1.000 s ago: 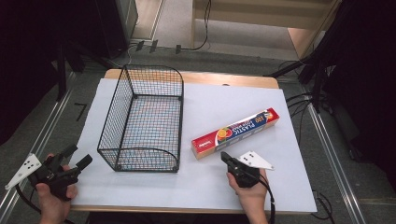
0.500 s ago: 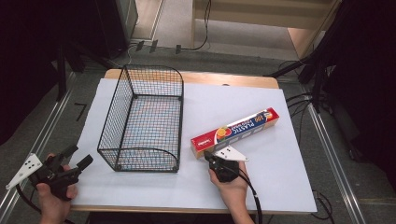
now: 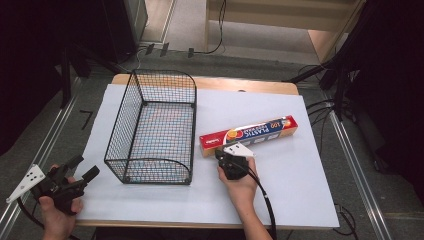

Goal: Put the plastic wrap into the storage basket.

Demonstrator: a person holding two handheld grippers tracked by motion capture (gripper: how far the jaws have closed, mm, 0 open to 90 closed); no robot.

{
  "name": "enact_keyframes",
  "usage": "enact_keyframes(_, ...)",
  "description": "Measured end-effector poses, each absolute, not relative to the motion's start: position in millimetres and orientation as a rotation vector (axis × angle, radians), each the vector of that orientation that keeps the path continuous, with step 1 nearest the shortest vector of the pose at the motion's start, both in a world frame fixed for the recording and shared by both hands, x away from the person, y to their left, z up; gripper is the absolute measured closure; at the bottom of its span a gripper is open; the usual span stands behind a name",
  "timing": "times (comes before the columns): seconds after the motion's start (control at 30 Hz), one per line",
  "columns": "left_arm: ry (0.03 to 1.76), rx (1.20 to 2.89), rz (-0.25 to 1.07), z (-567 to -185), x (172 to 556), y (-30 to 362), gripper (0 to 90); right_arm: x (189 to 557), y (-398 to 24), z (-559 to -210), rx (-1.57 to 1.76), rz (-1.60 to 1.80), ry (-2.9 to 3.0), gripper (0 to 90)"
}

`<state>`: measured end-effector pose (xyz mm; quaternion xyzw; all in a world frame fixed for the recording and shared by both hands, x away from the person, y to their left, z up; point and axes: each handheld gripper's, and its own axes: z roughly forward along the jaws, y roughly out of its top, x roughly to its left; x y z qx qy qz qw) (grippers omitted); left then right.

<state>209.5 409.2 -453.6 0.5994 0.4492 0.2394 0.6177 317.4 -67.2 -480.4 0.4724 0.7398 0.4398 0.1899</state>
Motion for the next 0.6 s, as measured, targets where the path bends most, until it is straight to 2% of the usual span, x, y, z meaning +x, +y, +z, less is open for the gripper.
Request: enact_keyframes(0.6, 1.032, 1.38, 0.552, -454, 209, 409, 14.1, 363, -62, -478, 1.383, 1.194, 2.02, 90.0)
